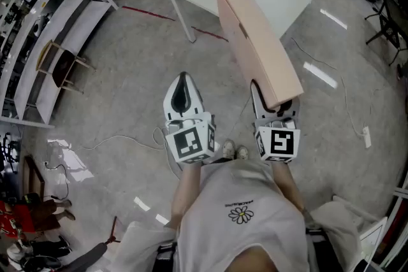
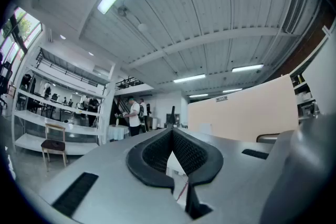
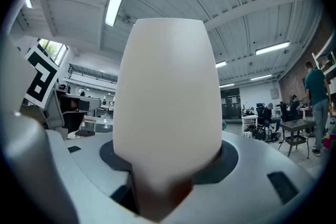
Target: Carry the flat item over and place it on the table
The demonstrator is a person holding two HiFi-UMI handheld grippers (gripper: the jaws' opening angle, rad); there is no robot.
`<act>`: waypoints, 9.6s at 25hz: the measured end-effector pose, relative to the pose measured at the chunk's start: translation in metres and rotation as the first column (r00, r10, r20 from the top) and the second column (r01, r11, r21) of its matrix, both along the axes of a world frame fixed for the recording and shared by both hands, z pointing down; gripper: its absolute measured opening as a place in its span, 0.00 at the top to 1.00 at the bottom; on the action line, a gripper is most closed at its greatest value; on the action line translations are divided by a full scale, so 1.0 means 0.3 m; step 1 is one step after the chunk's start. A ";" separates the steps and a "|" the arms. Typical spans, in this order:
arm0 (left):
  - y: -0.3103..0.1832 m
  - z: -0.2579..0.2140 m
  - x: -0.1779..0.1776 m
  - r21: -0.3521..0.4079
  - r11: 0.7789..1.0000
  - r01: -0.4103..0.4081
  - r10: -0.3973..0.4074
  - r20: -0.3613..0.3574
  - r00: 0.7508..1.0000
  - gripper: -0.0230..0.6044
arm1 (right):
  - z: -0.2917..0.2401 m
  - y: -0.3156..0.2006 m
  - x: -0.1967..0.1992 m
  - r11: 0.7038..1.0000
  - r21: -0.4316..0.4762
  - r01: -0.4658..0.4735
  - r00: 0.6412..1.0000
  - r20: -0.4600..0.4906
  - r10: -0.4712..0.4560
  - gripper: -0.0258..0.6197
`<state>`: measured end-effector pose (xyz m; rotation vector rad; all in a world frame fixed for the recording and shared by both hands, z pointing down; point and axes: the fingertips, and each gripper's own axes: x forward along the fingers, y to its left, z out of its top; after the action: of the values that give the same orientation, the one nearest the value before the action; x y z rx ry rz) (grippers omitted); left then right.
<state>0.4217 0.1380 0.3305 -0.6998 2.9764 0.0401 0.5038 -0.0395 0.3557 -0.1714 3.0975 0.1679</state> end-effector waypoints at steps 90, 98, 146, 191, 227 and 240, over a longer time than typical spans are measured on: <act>-0.791 -0.228 -2.209 0.038 0.661 -0.749 0.730 0.197 0.654 0.94 | -0.210 -0.397 -1.814 0.725 -0.047 -0.687 0.704 0.206 0.680 0.52; -0.931 -0.177 -2.049 0.034 0.489 -0.872 0.857 0.170 0.487 0.94 | -0.167 -0.376 -1.625 0.529 -0.003 -0.849 0.521 0.161 0.838 0.52; -0.976 -0.122 -2.022 -0.006 0.531 -0.847 0.842 0.110 0.527 0.94 | 0.342 -0.634 -1.495 0.143 -0.974 0.177 0.488 0.213 0.846 0.52; -0.957 0.013 -2.138 -0.057 0.622 -0.781 0.782 0.014 0.623 0.94 | 0.684 -0.816 -1.563 -0.197 -0.980 -0.021 0.397 -0.190 0.898 0.52; -0.922 -0.032 -2.102 -0.039 0.627 -0.778 0.778 0.084 0.622 0.94 | 0.816 -0.736 -1.432 -0.351 -0.670 -0.655 0.177 -0.587 0.790 0.37; -0.918 -0.037 -2.084 -0.022 0.613 -0.790 0.789 0.084 0.609 0.94 | 0.651 -0.714 -1.440 -0.268 -0.871 -0.413 0.306 -0.409 0.859 0.37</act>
<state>-0.2036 -0.1372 0.3193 -1.8995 2.3093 0.0859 0.0717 -0.2536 0.5511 -1.7467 1.6358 -1.5534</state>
